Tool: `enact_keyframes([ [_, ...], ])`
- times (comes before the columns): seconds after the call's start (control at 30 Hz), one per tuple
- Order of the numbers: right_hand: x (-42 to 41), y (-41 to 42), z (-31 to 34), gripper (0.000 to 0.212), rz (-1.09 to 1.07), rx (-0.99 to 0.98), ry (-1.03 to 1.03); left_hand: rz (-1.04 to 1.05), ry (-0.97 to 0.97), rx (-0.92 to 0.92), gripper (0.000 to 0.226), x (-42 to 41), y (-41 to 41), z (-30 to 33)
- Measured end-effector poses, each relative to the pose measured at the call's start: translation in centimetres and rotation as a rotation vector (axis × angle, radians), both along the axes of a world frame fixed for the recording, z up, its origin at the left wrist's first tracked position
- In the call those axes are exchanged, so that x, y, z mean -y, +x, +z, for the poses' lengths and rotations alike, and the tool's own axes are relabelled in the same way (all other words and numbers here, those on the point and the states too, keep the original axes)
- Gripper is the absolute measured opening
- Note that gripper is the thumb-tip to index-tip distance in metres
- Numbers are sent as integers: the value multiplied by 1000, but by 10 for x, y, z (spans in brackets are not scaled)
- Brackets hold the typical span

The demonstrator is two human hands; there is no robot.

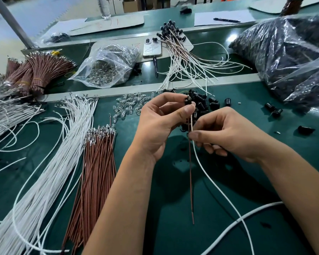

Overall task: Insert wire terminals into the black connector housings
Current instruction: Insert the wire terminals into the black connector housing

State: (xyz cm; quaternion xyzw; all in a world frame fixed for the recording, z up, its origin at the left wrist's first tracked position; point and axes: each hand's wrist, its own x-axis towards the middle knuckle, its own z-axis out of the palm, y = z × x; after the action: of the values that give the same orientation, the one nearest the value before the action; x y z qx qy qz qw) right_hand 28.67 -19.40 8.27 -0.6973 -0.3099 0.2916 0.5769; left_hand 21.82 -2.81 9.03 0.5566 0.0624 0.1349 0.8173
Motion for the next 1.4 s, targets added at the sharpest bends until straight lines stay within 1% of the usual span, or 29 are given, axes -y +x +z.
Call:
enact_keyframes([
  [0.03, -1, -1, 0, 18, -16, -17, 14, -13, 15, 4, 23, 0, 0, 0],
  [0.1, -3, -1, -2, 29, -60, -38, 49, -33, 40, 12, 25, 1, 0, -1],
  [0.27, -4, 0, -4, 41, -114, -2, 56, -23, 85, 26, 19, 2, 1, -2],
  [0.4, -3, 0, -4, 32, -115, 48, 71, -38, 108, 49, 19, 2, 1, -3],
  [0.5, -2, 2, -5, 29, -100, 67, 105, -30, 124, 40, 19, 2, 2, -3],
  [0.63, -2, 1, -7, 37, -105, 67, 109, -5, 162, 15, 18, 3, 2, -4],
  [0.73, -3, 1, -8, 44, -126, 10, 160, -7, 154, -4, 19, 7, 2, -3],
  [0.83, -3, 1, -8, 34, -149, -49, 186, -5, 103, -17, 18, 10, 3, -3],
  [0.97, -4, -1, -5, 26, -139, -70, 192, -2, 113, -33, 15, 9, 2, -2],
  [1.1, 0, 2, -1, 17, -109, -72, 175, 18, 85, 10, 9, 7, 1, 0],
  [1.3, 2, 3, -2, 30, -25, -55, 119, 6, 111, 31, 11, 4, -1, 1],
  [1.4, 2, 4, -3, 36, -14, -77, 103, -17, 100, 41, 12, 3, -1, 1],
])
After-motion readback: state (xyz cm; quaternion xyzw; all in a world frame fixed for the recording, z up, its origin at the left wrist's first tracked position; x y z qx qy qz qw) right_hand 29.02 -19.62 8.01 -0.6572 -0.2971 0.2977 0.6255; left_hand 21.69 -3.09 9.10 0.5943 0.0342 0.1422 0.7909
